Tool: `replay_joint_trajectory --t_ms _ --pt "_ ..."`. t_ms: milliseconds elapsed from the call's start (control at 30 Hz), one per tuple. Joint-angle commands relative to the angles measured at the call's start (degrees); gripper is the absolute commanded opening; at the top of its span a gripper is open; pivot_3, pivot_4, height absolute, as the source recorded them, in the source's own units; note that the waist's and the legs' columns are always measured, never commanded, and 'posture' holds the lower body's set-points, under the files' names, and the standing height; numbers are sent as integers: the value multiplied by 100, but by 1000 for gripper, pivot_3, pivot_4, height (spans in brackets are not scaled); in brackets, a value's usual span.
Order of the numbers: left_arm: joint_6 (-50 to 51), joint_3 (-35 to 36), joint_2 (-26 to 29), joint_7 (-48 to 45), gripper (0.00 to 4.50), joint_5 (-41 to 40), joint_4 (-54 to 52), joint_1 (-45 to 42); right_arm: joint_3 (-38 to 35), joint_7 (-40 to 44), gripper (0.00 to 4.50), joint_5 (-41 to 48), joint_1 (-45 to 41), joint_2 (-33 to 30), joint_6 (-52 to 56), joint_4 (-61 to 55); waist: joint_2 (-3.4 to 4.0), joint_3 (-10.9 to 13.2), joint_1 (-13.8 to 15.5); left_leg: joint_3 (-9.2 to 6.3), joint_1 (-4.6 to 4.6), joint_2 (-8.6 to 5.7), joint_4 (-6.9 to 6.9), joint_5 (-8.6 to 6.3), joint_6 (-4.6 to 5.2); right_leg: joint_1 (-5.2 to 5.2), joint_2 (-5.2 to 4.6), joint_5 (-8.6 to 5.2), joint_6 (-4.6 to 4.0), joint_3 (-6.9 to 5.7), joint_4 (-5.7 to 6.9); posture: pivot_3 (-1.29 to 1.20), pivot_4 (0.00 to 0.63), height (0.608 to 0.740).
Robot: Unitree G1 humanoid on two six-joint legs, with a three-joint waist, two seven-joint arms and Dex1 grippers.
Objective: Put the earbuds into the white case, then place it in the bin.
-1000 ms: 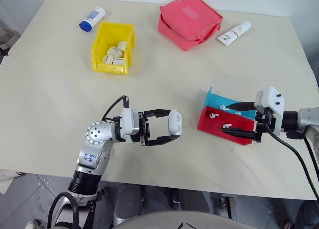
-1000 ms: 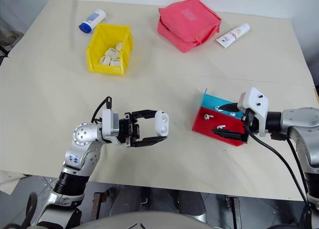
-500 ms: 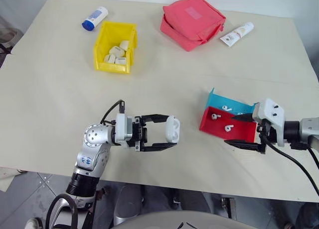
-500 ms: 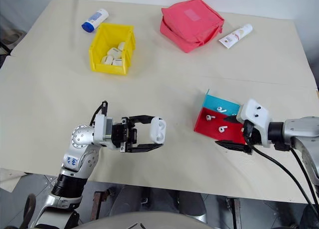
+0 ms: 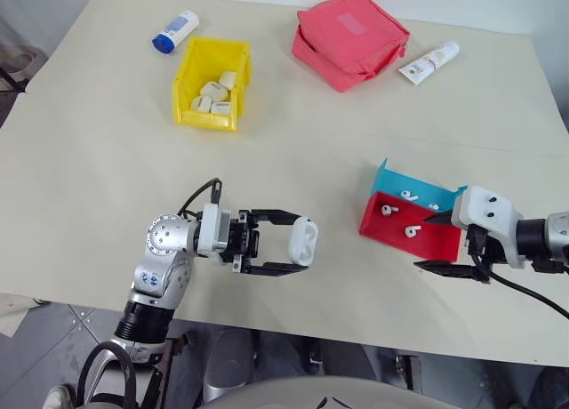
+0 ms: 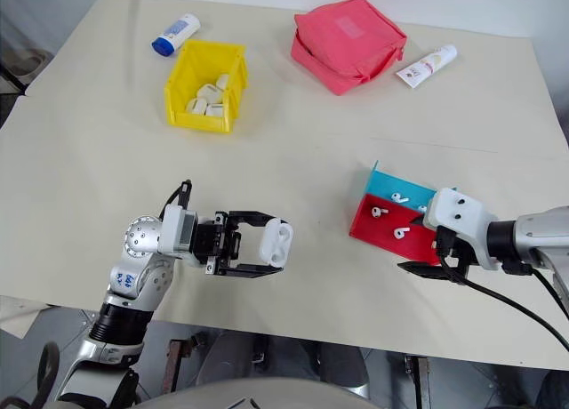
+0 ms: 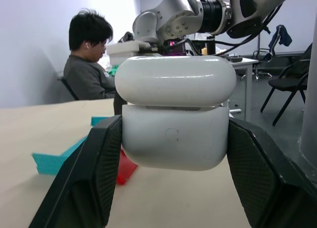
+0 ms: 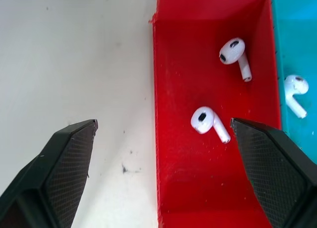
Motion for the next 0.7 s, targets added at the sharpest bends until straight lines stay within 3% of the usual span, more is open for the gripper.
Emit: replay_joint_trajectory --t_ms 33,67,400,467,700 --pt "-55 58 -54 -46 2789 -142 47 -76 -321 -4 3681 -63 53 -186 -13 -212 1 0 -7 0 0 0 0 0 0 0 0 0 0 0 0 0 150 740" --pt "-57 59 -58 -56 2789 -138 76 -98 -340 -29 3403 -91 68 -200 -4 -231 1 1 -10 0 1 0 0 0 0 0 0 0 0 0 1 0 150 740" --pt "-68 59 -89 -172 2789 -116 326 -288 -499 -60 3403 -135 300 -255 -43 -429 5 3 1 -1 0 -1 0 -1 2 5 0 3 5 -1 -6 0 150 740" --pt "-72 50 -96 -191 2789 -111 348 -308 -368 -97 3049 -210 172 -270 -119 -406 6 3 -9 -1 0 0 0 -1 2 4 1 3 5 -1 -6 0 150 740" --pt "-89 41 -134 -233 2789 -61 385 -321 556 135 3049 -876 -613 -622 -681 -93 16 9 -15 -1 1 0 1 -1 2 4 0 3 5 0 -7 0 150 740"
